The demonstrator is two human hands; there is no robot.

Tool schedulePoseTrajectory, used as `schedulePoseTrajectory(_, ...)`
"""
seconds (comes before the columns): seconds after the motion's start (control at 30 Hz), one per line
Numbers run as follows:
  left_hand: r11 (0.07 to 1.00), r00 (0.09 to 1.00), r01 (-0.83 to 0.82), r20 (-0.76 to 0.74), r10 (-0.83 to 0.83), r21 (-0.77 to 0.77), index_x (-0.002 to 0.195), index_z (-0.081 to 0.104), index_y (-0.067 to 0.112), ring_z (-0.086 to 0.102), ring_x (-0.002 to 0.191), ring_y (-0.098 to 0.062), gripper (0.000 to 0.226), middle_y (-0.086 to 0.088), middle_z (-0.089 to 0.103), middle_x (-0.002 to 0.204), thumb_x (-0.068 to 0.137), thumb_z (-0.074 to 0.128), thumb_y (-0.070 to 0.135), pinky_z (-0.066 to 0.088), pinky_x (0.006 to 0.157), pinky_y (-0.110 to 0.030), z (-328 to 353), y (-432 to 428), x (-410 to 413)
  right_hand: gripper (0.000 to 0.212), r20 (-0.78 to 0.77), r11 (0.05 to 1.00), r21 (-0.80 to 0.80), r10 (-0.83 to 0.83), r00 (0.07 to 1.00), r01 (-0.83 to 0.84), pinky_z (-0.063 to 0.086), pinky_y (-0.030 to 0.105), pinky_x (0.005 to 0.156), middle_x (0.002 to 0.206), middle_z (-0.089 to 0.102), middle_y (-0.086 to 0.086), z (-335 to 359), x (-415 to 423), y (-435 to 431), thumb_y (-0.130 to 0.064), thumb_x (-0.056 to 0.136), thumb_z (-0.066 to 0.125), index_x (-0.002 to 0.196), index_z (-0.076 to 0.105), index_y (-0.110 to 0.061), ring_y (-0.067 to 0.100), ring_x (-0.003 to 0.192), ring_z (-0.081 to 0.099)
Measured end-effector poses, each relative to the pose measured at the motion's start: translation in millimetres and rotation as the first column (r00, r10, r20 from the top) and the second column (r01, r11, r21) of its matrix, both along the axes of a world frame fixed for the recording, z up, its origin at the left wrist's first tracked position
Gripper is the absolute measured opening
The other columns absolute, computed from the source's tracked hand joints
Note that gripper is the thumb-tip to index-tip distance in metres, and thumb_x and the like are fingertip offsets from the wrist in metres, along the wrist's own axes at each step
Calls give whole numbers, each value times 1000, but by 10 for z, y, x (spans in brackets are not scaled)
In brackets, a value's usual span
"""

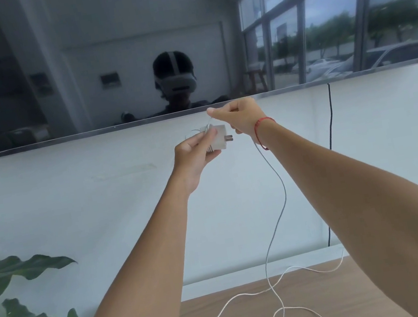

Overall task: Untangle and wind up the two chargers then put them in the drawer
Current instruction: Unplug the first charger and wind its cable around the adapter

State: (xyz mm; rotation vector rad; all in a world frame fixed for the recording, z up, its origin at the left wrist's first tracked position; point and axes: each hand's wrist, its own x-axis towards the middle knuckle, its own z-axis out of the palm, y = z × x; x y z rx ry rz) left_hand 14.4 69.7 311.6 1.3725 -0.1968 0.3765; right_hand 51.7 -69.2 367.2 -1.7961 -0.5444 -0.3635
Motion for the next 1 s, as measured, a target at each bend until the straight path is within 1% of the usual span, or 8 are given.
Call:
schedulePoseTrajectory(0.17, 999, 998, 46, 42, -45, -28, 109, 71, 7, 66, 107, -23, 27, -9, 68, 112, 90, 67, 26, 55, 94, -34, 190, -47, -47, 35, -238, 962, 272, 45, 970, 22, 48, 25, 65, 75, 60, 3, -136, 140, 79, -50, 80, 71, 73, 64, -16, 15, 67, 54)
schedulePoseTrajectory(0.27, 999, 1000, 19, 22, -18, -49, 105, 72, 19, 63, 113, -21, 22, -4, 69, 114, 88, 68, 33, 49, 97, -36, 252, -101, -43, 22, -320, 929, 370, 110, 941, 17, 39, 20, 49, 69, 55, 3, -234, 168, 171, -25, 92, 56, 74, 61, -14, 14, 56, 44)
schedulePoseTrajectory(0.37, 992, 1000, -17, 4, 17, -125, 103, 72, 22, 65, 93, -20, 22, -3, 70, 100, 86, 70, 36, 53, 77, -33, 274, -150, -24, 32, -287, 992, 127, 17, 958, 21, 29, 21, 44, 60, 48, 1, -435, 117, 317, -18, 93, 42, 68, 60, -10, 15, 49, 36)
schedulePoseTrajectory(0.5, 973, 973, -231, 13, 231, 22, 106, 72, 17, 52, 61, -24, 27, -1, 63, 75, 86, 70, 35, 45, 47, -25, 205, -145, 64, 38, -237, 986, -148, 34, 971, -71, 28, 23, 46, 59, 48, -1, -561, 18, 387, -26, 94, 43, 60, 55, -13, 16, 49, 35)
schedulePoseTrajectory(0.67, 957, 959, -282, 1, 283, -67, 113, 70, 4, 70, 78, -16, 35, -8, 74, 93, 86, 71, 26, 58, 85, -28, 51, 8, 177, 36, -177, 964, -255, 25, 984, -70, 26, 23, 45, 54, 45, -2, -370, 2, 222, -29, 89, 55, 57, 57, -13, 15, 45, 30)
schedulePoseTrajectory(0.77, 952, 952, -306, 22, 307, -10, 113, 70, 3, 68, 71, -8, 35, -6, 72, 90, 87, 70, 26, 56, 88, -25, -9, 15, 210, 35, -194, 978, -188, 54, 979, -92, 25, 24, 46, 48, 42, -5, -335, -27, 214, -23, 89, 52, 56, 57, -11, 16, 46, 28)
schedulePoseTrajectory(0.87, 951, 951, -308, 27, 309, -20, 112, 70, 3, 69, 84, -15, 32, -10, 73, 100, 88, 70, 24, 57, 85, -25, -69, 19, 208, 35, -178, 985, -150, 55, 982, -82, 25, 24, 46, 47, 38, -4, -302, -55, 199, -20, 89, 50, 56, 58, -10, 16, 46, 27)
schedulePoseTrajectory(1.0, 955, 954, -298, 41, 298, 5, 113, 70, 4, 67, 89, -15, 32, -7, 71, 104, 89, 69, 25, 57, 85, -25, -83, 27, 190, 44, -169, 991, -122, 35, 985, -56, 29, 25, 48, 55, 40, 0, -292, -61, 166, -35, 95, 48, 60, 60, -12, 17, 48, 29)
